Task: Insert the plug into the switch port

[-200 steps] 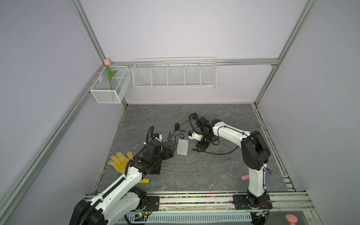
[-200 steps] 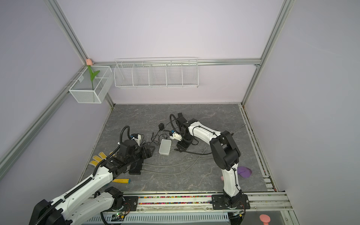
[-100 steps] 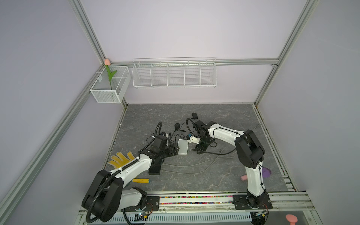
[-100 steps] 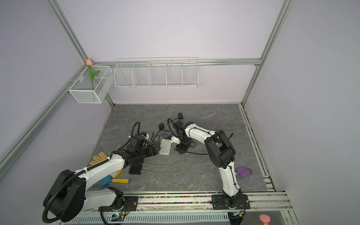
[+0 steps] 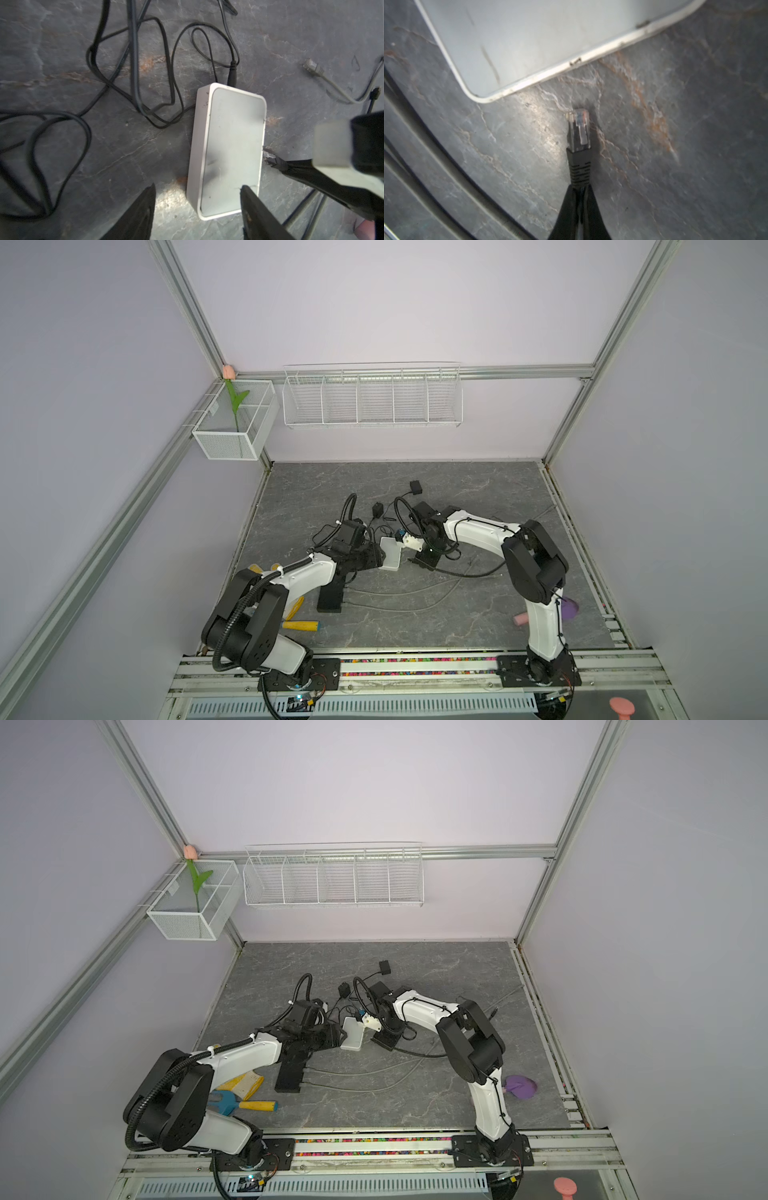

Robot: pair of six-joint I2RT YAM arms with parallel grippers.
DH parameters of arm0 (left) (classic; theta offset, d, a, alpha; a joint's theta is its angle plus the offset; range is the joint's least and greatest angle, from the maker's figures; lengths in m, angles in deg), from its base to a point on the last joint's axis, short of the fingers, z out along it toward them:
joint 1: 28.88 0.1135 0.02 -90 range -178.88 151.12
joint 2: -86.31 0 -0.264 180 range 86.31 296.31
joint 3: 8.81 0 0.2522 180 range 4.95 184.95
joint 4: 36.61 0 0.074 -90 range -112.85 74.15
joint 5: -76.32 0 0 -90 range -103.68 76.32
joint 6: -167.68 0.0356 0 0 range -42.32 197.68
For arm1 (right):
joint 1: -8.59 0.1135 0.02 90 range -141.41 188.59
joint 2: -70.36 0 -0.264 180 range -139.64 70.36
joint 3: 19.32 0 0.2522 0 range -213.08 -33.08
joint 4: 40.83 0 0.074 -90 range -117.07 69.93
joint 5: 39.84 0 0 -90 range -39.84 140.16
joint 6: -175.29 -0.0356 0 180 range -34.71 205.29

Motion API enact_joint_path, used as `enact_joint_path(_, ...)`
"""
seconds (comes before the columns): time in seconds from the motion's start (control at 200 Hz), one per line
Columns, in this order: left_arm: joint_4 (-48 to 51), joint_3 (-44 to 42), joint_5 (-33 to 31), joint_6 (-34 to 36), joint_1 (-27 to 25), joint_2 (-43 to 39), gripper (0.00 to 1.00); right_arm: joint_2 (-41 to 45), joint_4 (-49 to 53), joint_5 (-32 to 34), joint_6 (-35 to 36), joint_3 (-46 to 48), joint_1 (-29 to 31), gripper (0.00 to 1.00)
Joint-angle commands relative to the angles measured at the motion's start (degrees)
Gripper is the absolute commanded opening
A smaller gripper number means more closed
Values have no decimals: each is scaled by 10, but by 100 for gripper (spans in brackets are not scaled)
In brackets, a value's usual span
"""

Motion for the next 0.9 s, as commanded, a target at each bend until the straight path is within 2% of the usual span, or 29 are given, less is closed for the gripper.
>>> enact_joint_path(0.0,-9,22,6,8,4,14,61,44,-80,57,-15,59,19,7)
enact_joint_path(0.15,-17,31,17,8,4,42,59,96,-172,117,2,133,53,6)
enact_joint_path(0.295,-20,42,21,9,4,63,58,100,-206,165,16,152,76,7)
enact_joint_path(0.545,-21,52,23,15,4,85,48,88,-244,193,24,153,98,6)
enact_joint_path(0.895,-31,52,28,17,4,102,39,75,-233,202,24,150,114,6)
